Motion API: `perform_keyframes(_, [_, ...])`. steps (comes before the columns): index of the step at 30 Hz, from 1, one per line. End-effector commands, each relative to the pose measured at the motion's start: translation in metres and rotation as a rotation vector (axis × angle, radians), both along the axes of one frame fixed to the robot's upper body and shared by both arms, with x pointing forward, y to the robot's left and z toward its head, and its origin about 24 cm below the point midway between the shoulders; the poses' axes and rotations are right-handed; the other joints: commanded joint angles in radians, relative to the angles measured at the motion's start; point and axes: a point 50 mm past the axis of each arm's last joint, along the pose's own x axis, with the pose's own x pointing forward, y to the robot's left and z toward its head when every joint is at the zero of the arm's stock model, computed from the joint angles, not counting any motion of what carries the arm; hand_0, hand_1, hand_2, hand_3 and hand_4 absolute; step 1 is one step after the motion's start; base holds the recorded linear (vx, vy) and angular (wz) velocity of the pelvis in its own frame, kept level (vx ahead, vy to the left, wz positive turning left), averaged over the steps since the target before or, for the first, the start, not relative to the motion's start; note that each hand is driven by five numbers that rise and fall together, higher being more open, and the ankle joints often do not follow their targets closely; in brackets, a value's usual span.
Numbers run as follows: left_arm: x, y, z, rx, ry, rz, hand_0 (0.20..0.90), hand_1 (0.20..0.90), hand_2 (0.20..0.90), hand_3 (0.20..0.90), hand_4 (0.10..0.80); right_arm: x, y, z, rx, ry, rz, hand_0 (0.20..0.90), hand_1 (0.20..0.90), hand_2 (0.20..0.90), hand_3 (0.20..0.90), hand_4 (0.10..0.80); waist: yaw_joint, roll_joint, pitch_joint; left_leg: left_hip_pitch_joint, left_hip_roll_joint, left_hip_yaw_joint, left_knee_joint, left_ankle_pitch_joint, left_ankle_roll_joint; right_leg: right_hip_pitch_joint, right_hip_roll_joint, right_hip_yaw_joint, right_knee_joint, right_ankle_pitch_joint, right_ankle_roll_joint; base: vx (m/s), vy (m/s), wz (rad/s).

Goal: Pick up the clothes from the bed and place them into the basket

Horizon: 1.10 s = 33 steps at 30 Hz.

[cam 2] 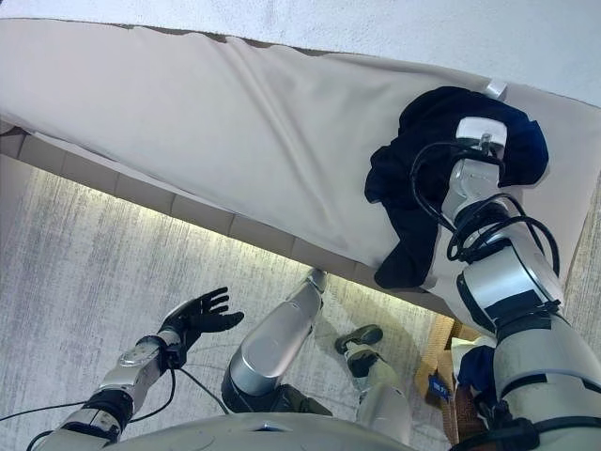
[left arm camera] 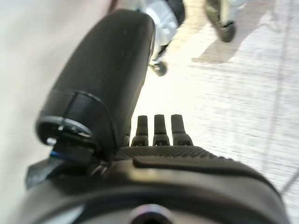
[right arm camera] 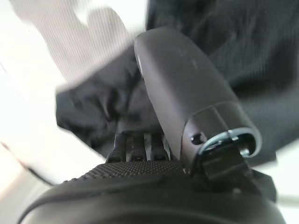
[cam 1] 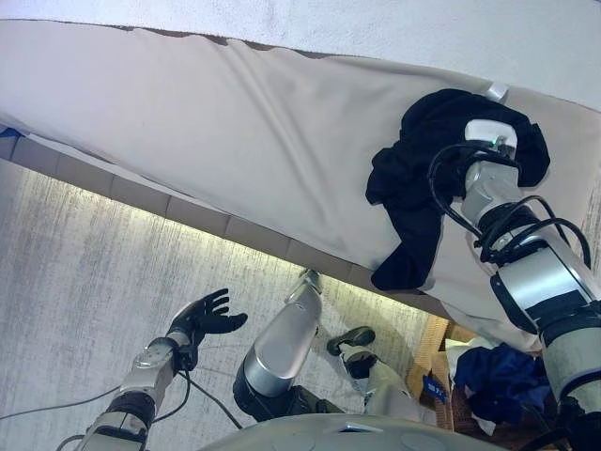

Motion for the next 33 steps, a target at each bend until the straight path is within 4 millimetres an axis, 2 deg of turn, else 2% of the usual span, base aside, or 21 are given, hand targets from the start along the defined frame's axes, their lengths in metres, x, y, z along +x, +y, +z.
perform_keyframes(1, [-0.018,0.021,0.001,0.071,0.031,-0.009,0.9,0.9,0.9,0.9,0.8,0.003,-0.01,0.05,-0.102,-0.075,-0.055,0.9,0.9,0.9,0.9,0.8,0.008,-0.024,0.01,-0.023,0.033,0.047,-0.019,-0.048,0.08,0.037,0.0,0.014,0.071,0.038,-0.017,0.041,-0.093,0.03])
perform_keyframes(2, [-0.017,0.022,0.003,0.074,0.029,-0.008,0.9,0.9,0.9,0.9,0.8,0.005,-0.008,0.05,-0.099,-0.104,-0.032,0.599,0.599,0.599,0.549,0.449,0.012,-0.027,0.01,-0.031,0.033,0.046,-0.014,-0.05,0.08,0.033,0.001,0.009,0.068,0.047,-0.013,0.04,-0.104,0.03])
perform_keyframes(3, [-0.016,0.022,0.004,0.078,0.029,-0.008,0.9,0.9,0.9,0.9,0.8,0.007,-0.006,0.052,-0.083,-0.15,-0.016,0.507,0.507,0.507,0.442,0.342,0.015,-0.029,0.01,-0.034,0.033,0.044,-0.012,-0.053,0.08,0.029,0.001,0.007,0.066,0.052,-0.01,0.022,-0.075,0.02])
perform_keyframes(4, [-0.016,0.023,0.004,0.083,0.031,-0.009,0.9,0.9,0.9,0.9,0.8,0.009,-0.002,0.056,-0.067,-0.207,-0.002,0.3,0.3,0.3,0.2,0.1,0.016,-0.03,0.01,-0.037,0.033,0.042,-0.008,-0.055,0.081,0.024,0.003,0.006,0.068,0.055,-0.009,0.012,-0.05,0.01])
perform_keyframes(6, [-0.017,0.023,0.003,0.09,0.04,-0.008,0.9,0.9,0.9,0.9,0.8,0.013,0.009,0.068,-0.015,-0.351,0.054,0.3,0.3,0.3,0.2,0.1,0.014,-0.033,0.01,-0.039,0.035,0.043,0.002,-0.064,0.08,0.019,0.005,0.009,0.07,0.057,-0.01,0.006,-0.031,0.03])
perform_keyframes(10, [-0.024,0.025,-0.003,0.103,0.065,0.016,0.9,0.9,0.9,0.9,0.8,0.011,0.04,0.118,0.229,-0.855,0.208,0.3,0.3,0.3,0.2,0.1,-0.02,-0.049,0.01,-0.024,0.046,0.058,0.011,-0.086,0.077,0.017,0.022,0.039,0.063,0.06,-0.01,-0.004,-0.023,-0.11])
perform_keyframes(11, [-0.029,0.027,-0.006,0.108,0.074,0.03,0.9,0.9,0.9,0.9,0.8,0.004,0.047,0.135,0.305,-1.024,0.262,0.3,0.3,0.3,0.2,0.1,-0.038,-0.057,0.01,-0.005,0.052,0.068,0.009,-0.097,0.078,0.025,0.028,0.055,0.056,0.061,-0.01,0.0,-0.047,-0.21])
perform_keyframes(13, [-0.036,0.028,-0.011,0.117,0.09,0.041,0.9,0.9,0.9,0.9,0.8,-0.009,0.054,0.152,0.382,-1.223,0.318,0.3,0.3,0.3,0.2,0.1,-0.061,-0.066,0.004,0.026,0.06,0.081,0.003,-0.111,0.079,0.041,0.037,0.079,0.041,0.059,-0.01,0.025,-0.038,-0.24])
perform_keyframes(14, [-0.043,0.026,-0.016,0.12,0.107,0.049,0.9,0.9,0.9,0.9,0.8,-0.02,0.055,0.162,0.427,-1.35,0.349,0.3,0.3,0.3,0.2,0.1,-0.081,-0.073,-0.011,0.049,0.064,0.091,-0.005,-0.12,0.08,0.054,0.044,0.096,0.024,0.056,-0.011,0.05,-0.015,-0.33])
perform_keyframes(15, [-0.045,0.026,-0.018,0.12,0.117,0.054,0.9,0.9,0.9,0.9,0.8,-0.025,0.055,0.167,0.438,-1.382,0.358,0.3,0.3,0.3,0.2,0.1,-0.089,-0.075,-0.02,0.059,0.066,0.095,-0.009,-0.123,0.08,0.06,0.046,0.103,0.015,0.055,-0.012,0.064,-0.015,-0.38])
perform_keyframes(17, [-0.059,0.027,-0.026,0.13,0.164,0.053,0.9,0.9,0.9,0.9,0.8,-0.049,0.048,0.18,0.476,-1.572,0.389,0.3,0.3,0.3,0.2,0.1,-0.13,-0.083,-0.072,0.118,0.072,0.118,-0.039,-0.134,0.078,0.1,0.063,0.14,-0.042,0.051,-0.014,0.09,-0.01,-0.42])
perform_keyframes(21, [-0.078,0.026,-0.035,0.134,0.223,0.039,0.9,0.9,0.9,0.9,0.8,-0.079,0.036,0.185,0.42,-1.72,0.411,0.3,0.3,0.3,0.2,0.1,-0.189,-0.087,-0.163,0.201,0.075,0.159,-0.084,-0.146,0.08,0.151,0.088,0.182,-0.111,0.049,-0.01,0.085,0.009,-0.33])
perform_keyframes(23, [-0.083,0.024,-0.038,0.138,0.241,0.038,0.9,0.9,0.9,0.9,0.8,-0.087,0.032,0.183,0.386,-1.738,0.413,0.3,0.3,0.3,0.2,0.1,-0.205,-0.089,-0.191,0.226,0.076,0.173,-0.099,-0.147,0.081,0.164,0.096,0.194,-0.131,0.051,-0.007,0.022,0.018,-0.34])
perform_keyframes(24, [-0.087,0.023,-0.04,0.145,0.256,0.028,0.9,0.9,0.9,0.9,0.8,-0.093,0.029,0.182,0.356,-1.754,0.417,0.3,0.3,0.3,0.2,0.1,-0.217,-0.085,-0.209,0.231,0.074,0.185,-0.108,-0.124,0.087,0.166,0.1,0.189,-0.152,0.074,-0.009,0.002,0.035,-0.44])
perform_keyframes(26, [-0.094,0.019,-0.045,0.161,0.301,0.011,0.9,0.9,0.9,0.9,0.8,-0.105,0.022,0.181,0.285,-1.774,0.42,0.3,0.3,0.3,0.2,0.1,-0.258,-0.088,-0.267,0.276,0.077,0.216,-0.14,-0.125,0.086,0.185,0.118,0.221,-0.181,0.075,-0.001,0.061,-0.011,-0.39])
perform_keyframes(33, [-0.093,0.013,-0.051,0.194,0.39,-0.023,0.9,0.9,0.9,0.9,0.8,-0.126,0.002,0.183,0.229,-1.821,0.384,0.3,0.3,0.3,0.2,0.1,-0.374,-0.084,-0.386,0.387,0.092,0.316,-0.195,-0.143,0.083,0.209,0.147,0.294,-0.245,0.089,-0.003,-0.008,-0.069,-0.44])
